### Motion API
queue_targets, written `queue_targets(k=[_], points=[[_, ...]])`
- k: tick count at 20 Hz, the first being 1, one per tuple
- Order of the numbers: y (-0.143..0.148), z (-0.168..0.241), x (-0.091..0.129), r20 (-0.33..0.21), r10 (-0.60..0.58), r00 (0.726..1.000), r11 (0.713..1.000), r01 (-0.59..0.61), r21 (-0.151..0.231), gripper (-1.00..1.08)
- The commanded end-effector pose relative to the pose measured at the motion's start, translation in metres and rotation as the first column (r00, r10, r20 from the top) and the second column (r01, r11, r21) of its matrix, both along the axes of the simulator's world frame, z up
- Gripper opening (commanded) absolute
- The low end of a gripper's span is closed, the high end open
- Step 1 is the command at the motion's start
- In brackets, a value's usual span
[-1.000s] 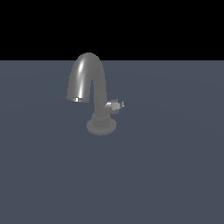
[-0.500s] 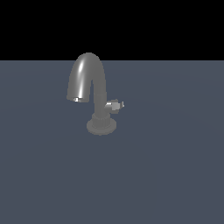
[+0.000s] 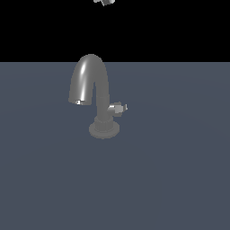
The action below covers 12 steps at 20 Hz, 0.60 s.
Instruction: Turn on the faucet by rotating a designated handle.
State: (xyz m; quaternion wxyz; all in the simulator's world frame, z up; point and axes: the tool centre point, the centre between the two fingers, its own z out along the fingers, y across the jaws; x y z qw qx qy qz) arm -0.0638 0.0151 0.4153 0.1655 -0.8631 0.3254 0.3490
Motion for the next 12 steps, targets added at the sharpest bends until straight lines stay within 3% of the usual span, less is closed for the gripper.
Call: queue_targets(k=[1, 6, 12], points=[[-0.003, -0.011, 0.012, -0.056, -0.051, 0.997, 0.998, 0.053, 0.026, -1.00], [-0.011, -0.036, 0.036, -0.176, -0.155, 0.972, 0.983, 0.169, 0.070, -1.00], [-0.022, -0.071, 0.060, -0.328, -0.269, 0.905, 0.942, 0.318, 0.105, -1.00]])
